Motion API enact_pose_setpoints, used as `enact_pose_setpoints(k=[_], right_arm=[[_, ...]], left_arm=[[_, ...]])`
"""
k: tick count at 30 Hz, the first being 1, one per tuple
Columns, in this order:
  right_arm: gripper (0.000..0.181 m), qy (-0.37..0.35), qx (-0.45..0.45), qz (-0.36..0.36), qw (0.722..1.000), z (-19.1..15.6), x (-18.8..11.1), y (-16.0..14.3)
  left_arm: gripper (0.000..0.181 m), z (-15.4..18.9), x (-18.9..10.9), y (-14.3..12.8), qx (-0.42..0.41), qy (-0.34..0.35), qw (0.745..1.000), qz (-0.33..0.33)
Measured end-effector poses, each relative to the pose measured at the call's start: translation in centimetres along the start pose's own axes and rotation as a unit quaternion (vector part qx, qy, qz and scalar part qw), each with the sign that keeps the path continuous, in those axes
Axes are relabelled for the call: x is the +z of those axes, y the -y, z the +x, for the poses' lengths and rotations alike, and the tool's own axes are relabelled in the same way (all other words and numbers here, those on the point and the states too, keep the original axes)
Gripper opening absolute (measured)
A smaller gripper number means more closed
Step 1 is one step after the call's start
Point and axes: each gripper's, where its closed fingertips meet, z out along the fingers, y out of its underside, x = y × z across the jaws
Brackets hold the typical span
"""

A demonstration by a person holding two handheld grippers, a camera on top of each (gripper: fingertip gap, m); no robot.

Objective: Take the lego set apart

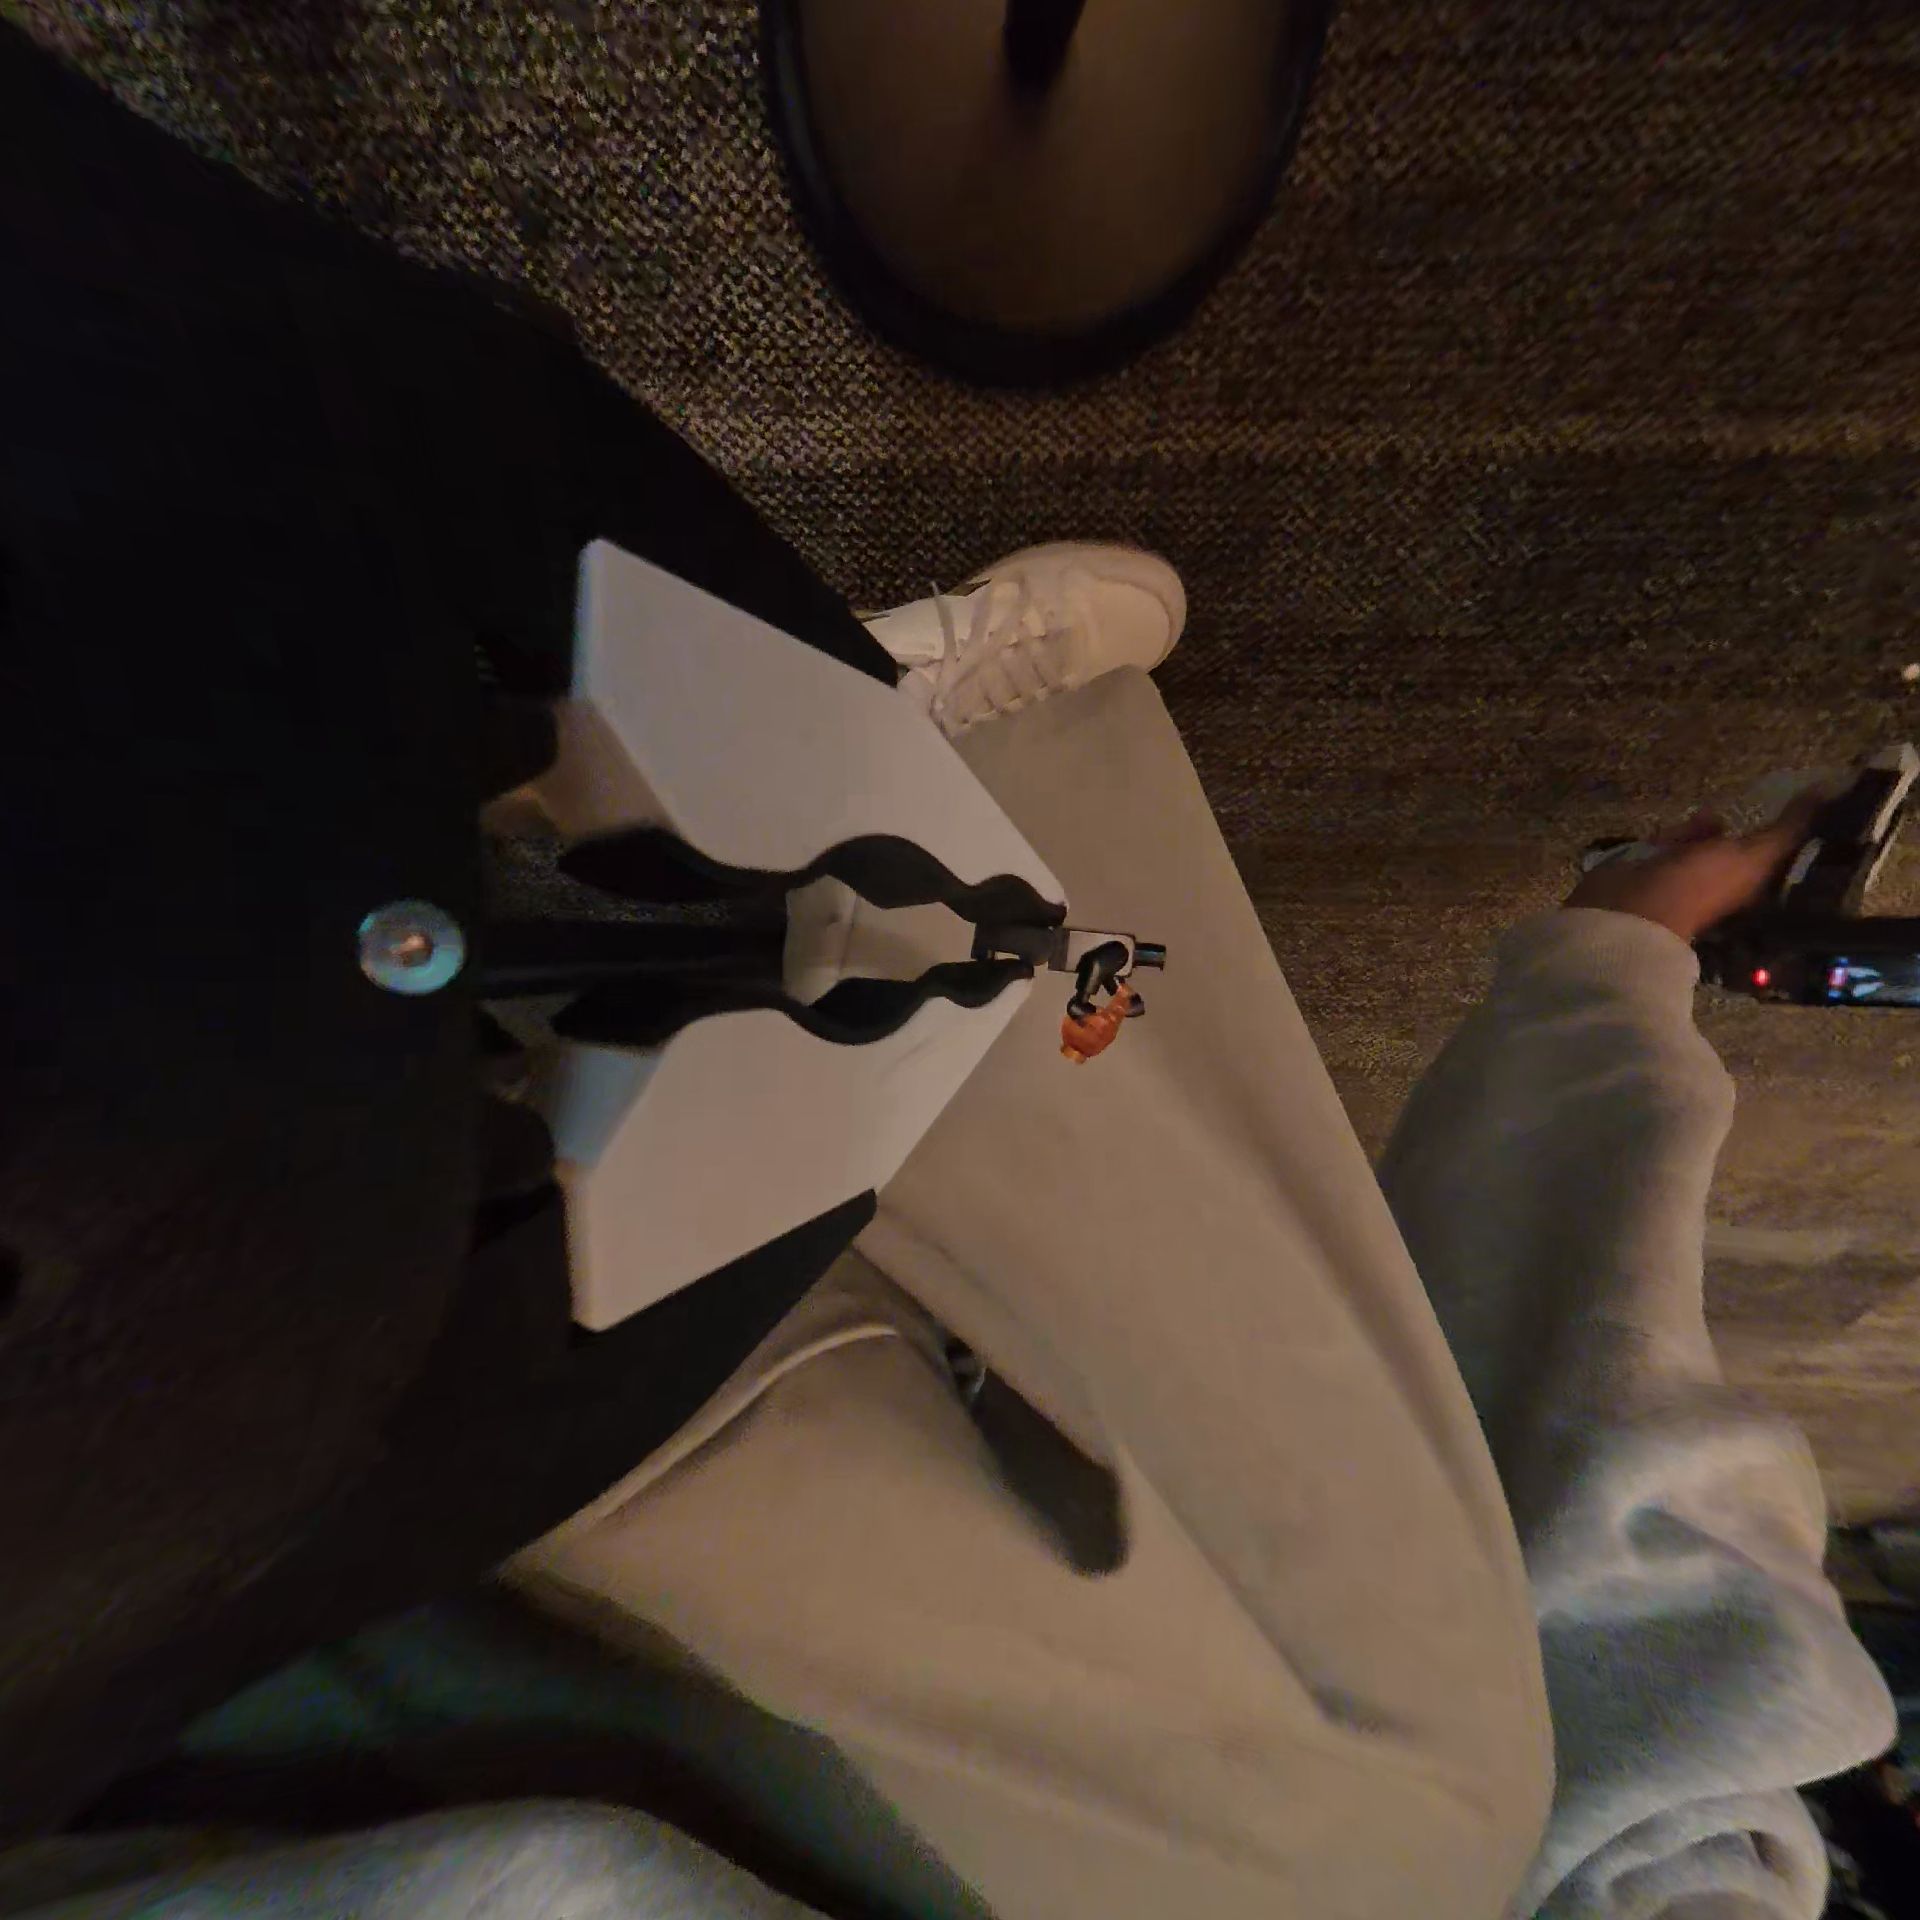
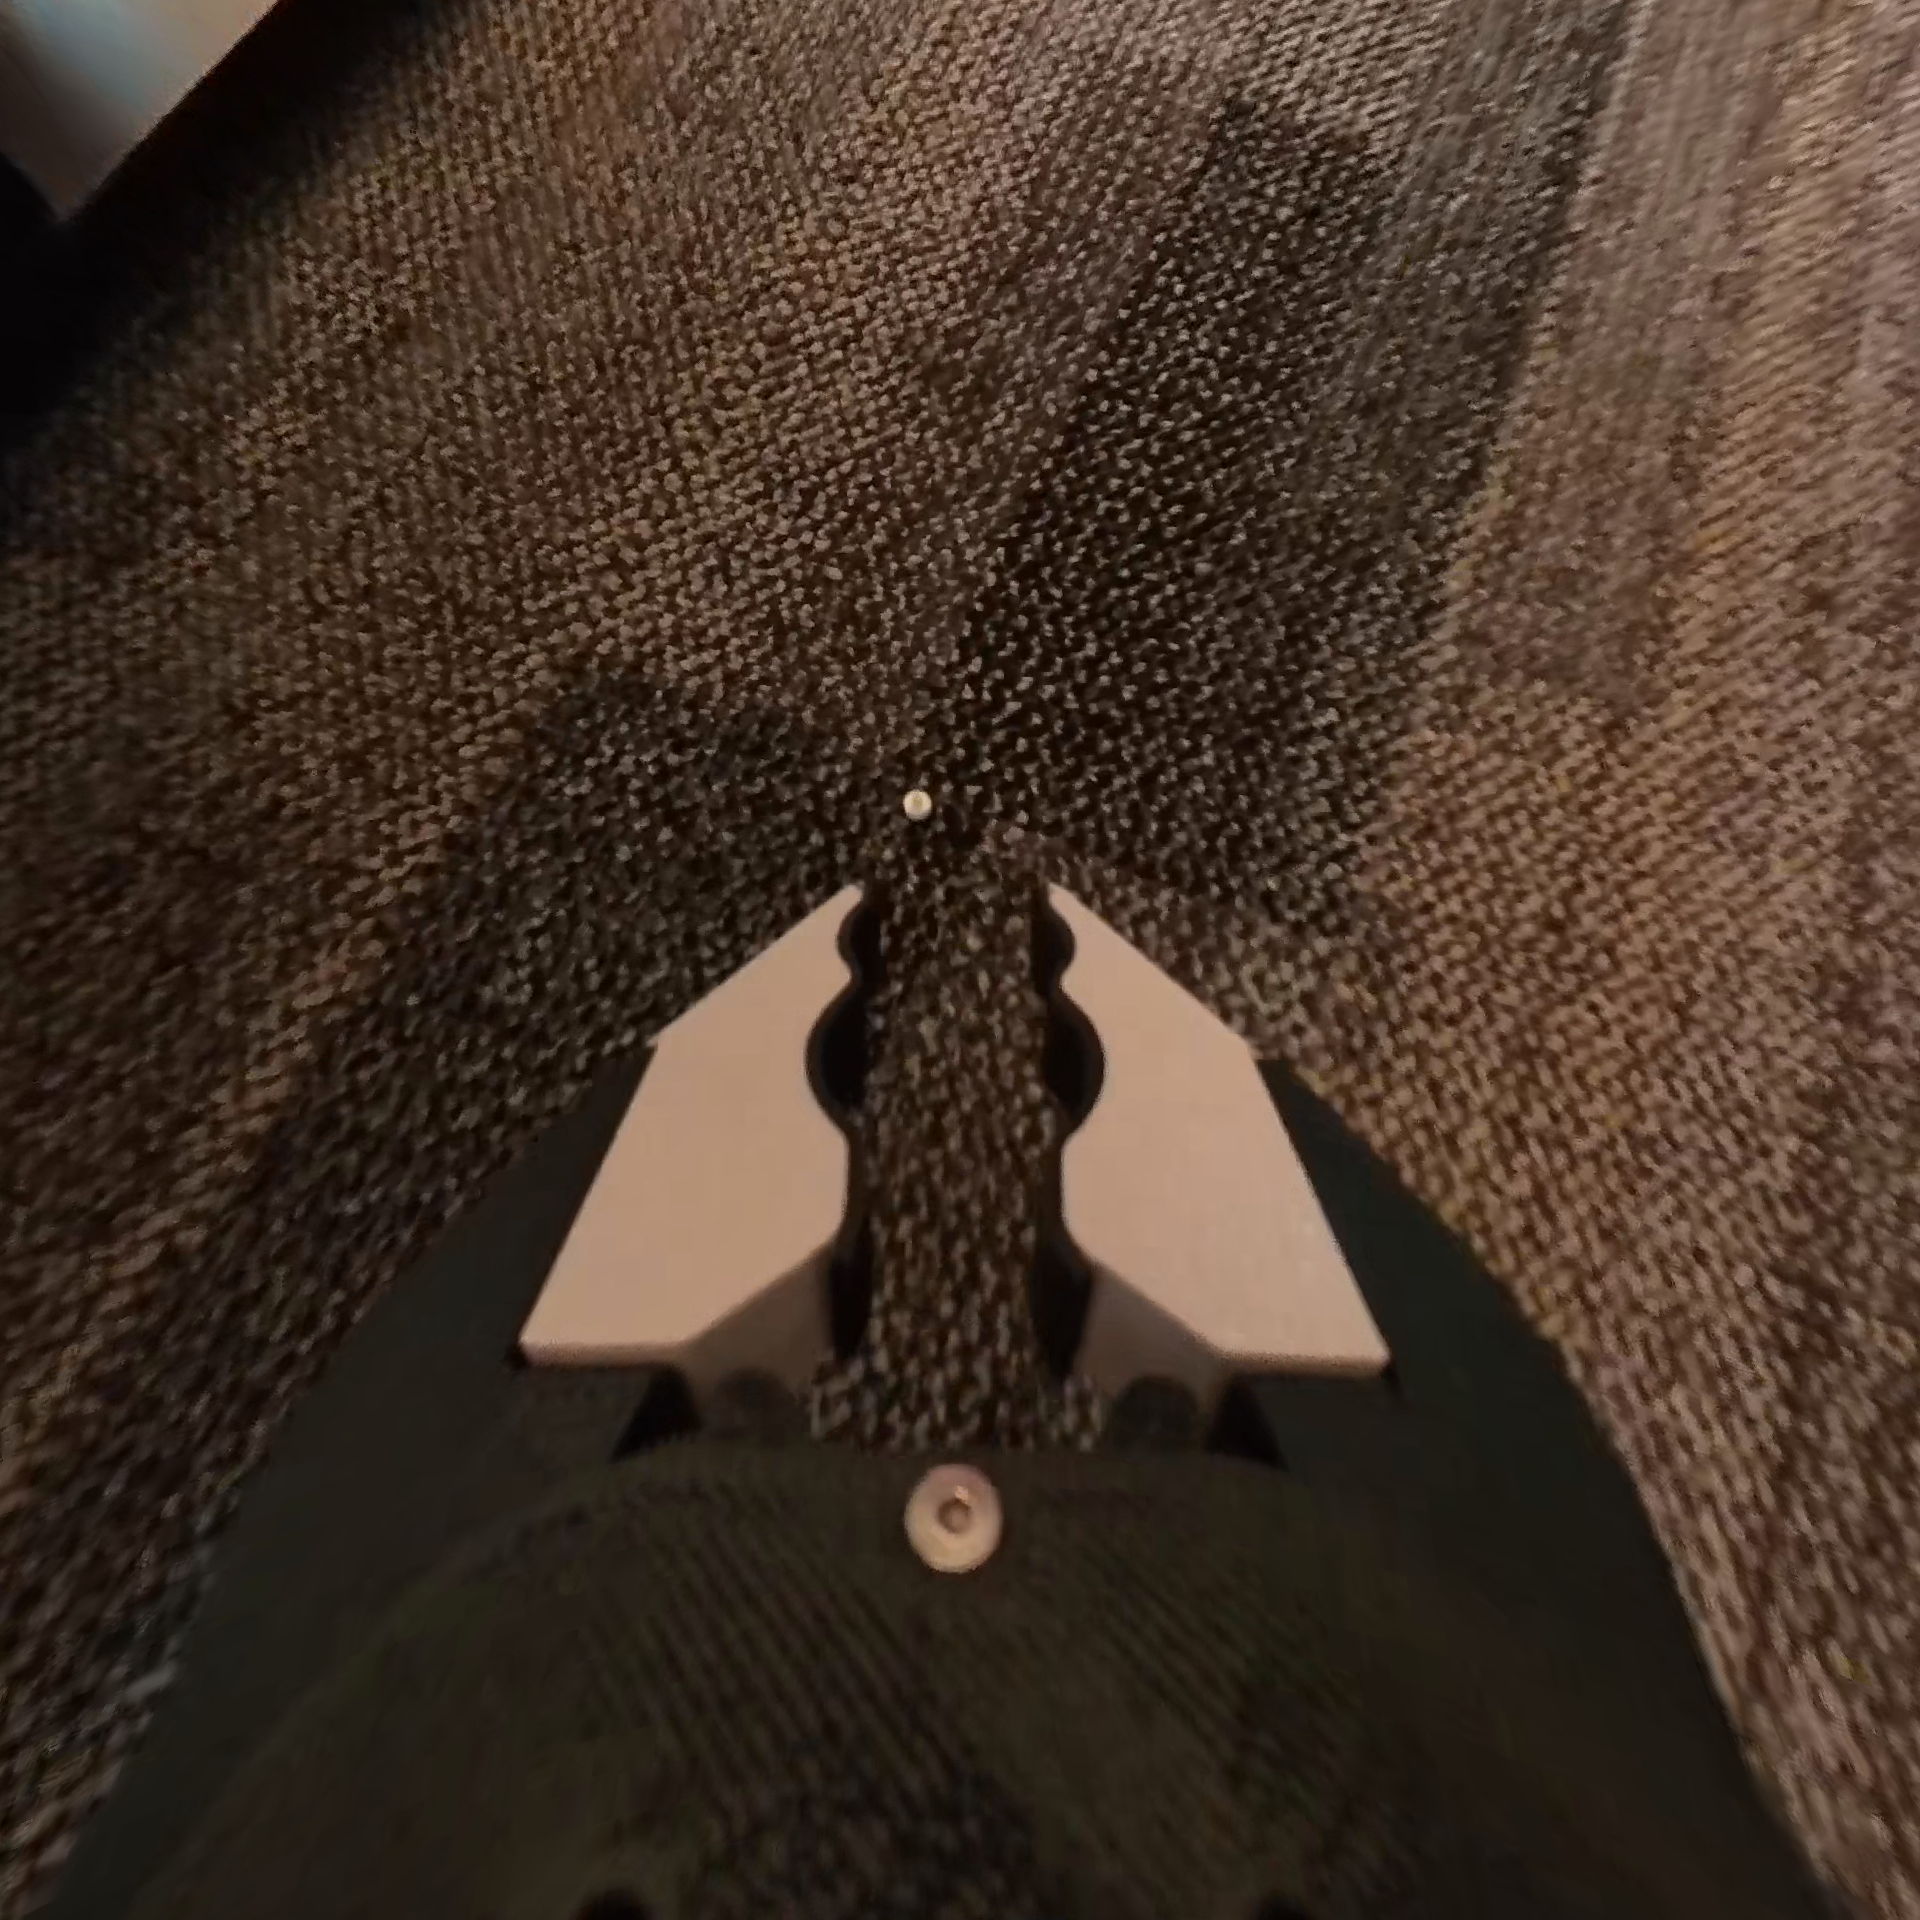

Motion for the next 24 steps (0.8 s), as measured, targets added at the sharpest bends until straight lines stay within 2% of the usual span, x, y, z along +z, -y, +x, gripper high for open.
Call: enact_pose_setpoints(k=[5, 10, 16, 24], right_arm=[[0.028, 0.028, -0.027, -0.021, 0.999, -0.8, 4.3, 0.6], [0.024, 0.032, -0.026, -0.061, 0.997, -1.2, 7.2, -0.6], [0.024, 0.028, -0.029, -0.083, 0.996, -1.3, 8.8, -2.0], [0.02, 0.035, -0.017, -0.063, 0.997, -1.4, 9.2, -2.0]], left_arm=[[0.005, -0.8, 1.7, 1.7, -0.036, -0.003, 0.999, 0.004], [0.005, -0.8, 2.3, 4.6, -0.019, 0.005, 0.999, 0.035], [0.005, -1.1, 3.0, 5.3, -0.02, 0.011, 0.999, 0.036], [0.005, -1.1, 3.6, 5.5, -0.021, 0.005, 0.999, 0.031]])
